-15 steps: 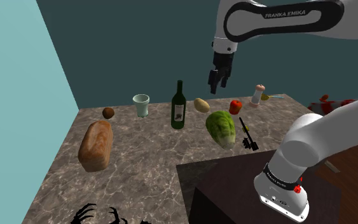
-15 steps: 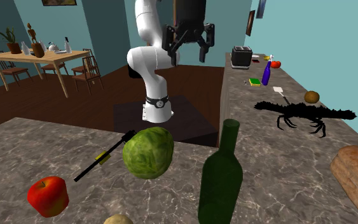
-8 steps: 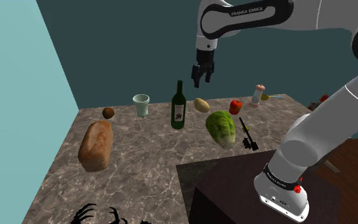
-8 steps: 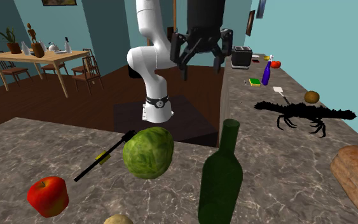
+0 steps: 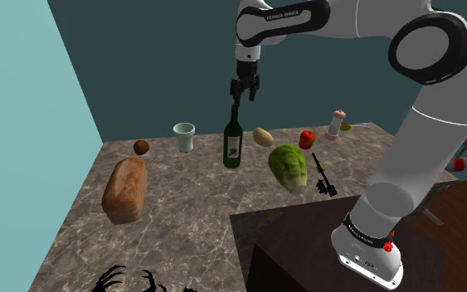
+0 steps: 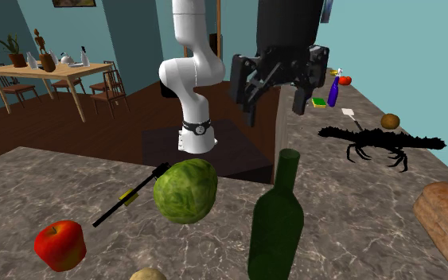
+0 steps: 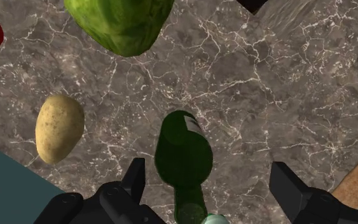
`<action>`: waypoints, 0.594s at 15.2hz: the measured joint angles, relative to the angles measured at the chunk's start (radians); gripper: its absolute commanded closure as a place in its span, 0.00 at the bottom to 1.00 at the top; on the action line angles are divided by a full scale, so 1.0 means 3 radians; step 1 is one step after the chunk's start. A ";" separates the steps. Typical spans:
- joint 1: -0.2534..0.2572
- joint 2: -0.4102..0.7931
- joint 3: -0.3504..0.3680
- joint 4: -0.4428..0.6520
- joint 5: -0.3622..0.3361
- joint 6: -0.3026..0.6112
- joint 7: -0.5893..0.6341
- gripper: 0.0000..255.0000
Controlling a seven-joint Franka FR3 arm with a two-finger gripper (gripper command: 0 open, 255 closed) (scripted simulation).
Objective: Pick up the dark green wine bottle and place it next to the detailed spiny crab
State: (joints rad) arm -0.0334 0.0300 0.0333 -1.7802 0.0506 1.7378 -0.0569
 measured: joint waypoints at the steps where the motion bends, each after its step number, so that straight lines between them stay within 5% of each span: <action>1: -0.0005 0.0156 -0.0004 0.0182 0.0001 -0.0024 -0.0004 0.00; 4: -0.0021 0.0574 -0.0019 0.0697 0.0008 -0.0122 -0.0017 0.00; 9: -0.0018 0.0651 -0.0017 0.0612 0.0012 0.0039 -0.0019 0.00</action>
State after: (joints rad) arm -0.0387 0.2254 0.0283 -1.5965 0.0543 1.7495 -0.0627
